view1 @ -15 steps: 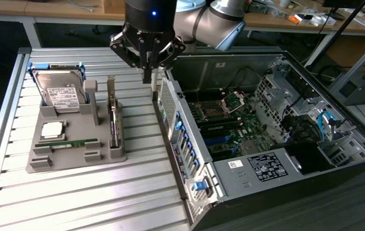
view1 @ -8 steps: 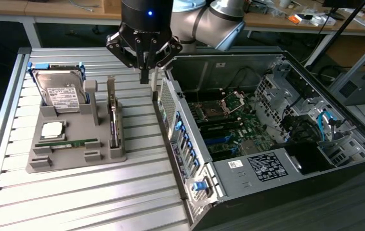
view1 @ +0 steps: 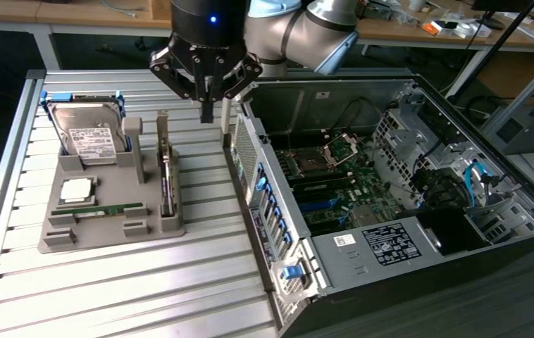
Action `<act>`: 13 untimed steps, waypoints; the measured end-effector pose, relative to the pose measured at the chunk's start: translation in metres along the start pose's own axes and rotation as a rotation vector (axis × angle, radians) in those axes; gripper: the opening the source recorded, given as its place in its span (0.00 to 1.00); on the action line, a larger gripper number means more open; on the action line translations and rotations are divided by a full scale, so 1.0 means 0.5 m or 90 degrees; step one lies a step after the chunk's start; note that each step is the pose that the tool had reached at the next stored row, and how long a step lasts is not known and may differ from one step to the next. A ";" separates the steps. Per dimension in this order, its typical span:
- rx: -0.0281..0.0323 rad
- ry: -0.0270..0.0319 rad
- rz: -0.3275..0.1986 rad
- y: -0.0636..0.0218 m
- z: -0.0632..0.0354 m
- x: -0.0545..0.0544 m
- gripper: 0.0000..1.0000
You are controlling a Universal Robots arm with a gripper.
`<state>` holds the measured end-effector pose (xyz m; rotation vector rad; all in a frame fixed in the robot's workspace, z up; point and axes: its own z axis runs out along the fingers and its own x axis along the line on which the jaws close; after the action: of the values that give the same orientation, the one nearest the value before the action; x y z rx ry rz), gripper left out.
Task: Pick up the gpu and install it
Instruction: 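Reach for the gpu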
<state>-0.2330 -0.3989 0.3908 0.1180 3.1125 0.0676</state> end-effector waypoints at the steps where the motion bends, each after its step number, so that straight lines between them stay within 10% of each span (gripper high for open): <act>1: 0.0000 0.0000 0.000 0.000 0.000 0.001 0.10; 13: 0.0000 0.0000 0.000 -0.001 0.000 0.009 0.10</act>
<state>-0.2376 -0.3989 0.3906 0.1178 3.1125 0.0676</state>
